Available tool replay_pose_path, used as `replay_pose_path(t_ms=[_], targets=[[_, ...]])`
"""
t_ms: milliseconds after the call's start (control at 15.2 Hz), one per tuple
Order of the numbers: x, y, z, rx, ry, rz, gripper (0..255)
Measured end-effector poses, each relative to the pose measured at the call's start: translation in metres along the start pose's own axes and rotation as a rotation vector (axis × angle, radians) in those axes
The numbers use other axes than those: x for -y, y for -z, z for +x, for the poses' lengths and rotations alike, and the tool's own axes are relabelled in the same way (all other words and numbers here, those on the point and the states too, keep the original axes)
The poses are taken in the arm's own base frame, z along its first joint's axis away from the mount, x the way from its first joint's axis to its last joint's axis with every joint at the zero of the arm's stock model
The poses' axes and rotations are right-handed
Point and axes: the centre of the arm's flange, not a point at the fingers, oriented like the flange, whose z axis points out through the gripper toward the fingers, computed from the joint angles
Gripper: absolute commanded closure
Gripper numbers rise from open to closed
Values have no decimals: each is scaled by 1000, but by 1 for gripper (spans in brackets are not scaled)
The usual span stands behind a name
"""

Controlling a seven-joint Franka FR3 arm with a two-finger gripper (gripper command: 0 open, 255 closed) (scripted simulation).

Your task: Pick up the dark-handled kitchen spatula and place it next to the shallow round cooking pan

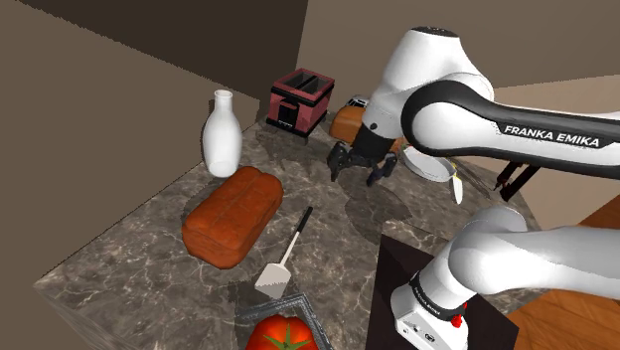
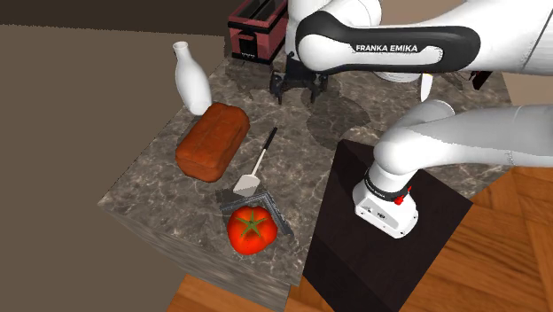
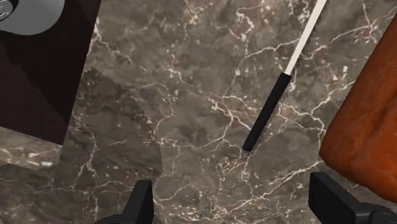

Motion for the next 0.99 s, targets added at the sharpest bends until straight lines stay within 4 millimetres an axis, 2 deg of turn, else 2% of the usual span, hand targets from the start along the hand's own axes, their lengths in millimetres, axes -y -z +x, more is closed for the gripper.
replay_pose_path(t_ms=[396, 792, 990], targets=[[47, -50, -40, 10, -188, -30, 0], [107, -100, -70, 22, -375, -59, 0], [116, -118, -75, 25, -420, -65, 0]])
